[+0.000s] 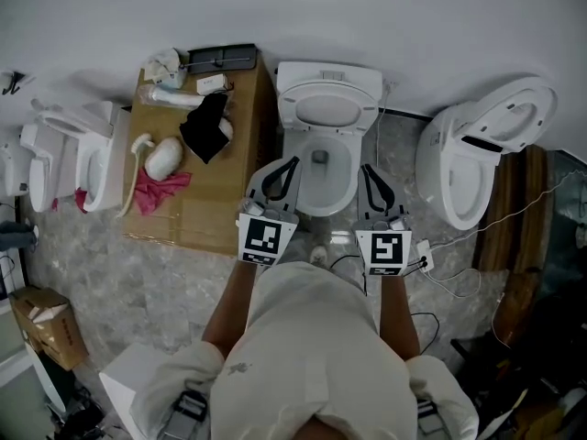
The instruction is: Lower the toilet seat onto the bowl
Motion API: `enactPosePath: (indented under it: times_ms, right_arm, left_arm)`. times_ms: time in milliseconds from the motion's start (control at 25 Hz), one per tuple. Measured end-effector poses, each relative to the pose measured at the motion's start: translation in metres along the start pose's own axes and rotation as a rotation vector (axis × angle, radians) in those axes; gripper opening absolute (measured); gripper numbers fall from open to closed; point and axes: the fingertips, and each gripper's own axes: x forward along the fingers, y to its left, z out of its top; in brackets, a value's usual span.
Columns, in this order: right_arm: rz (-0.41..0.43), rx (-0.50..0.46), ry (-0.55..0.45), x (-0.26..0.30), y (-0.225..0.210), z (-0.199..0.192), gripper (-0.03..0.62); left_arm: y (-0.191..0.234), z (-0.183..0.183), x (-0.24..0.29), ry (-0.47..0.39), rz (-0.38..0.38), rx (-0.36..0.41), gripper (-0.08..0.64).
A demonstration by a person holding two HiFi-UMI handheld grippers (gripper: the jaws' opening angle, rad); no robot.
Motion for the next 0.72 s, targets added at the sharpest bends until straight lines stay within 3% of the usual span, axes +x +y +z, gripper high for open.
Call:
enactPosePath:
  times_ms: [720]
  right_arm:
    - [-0.053, -0.044, 0.160, 0.111, -0.035, -0.053, 0.043]
  left_arm:
    - [0.060, -0.051, 0.104, 0.085, -0.100, -0.018, 0.014]
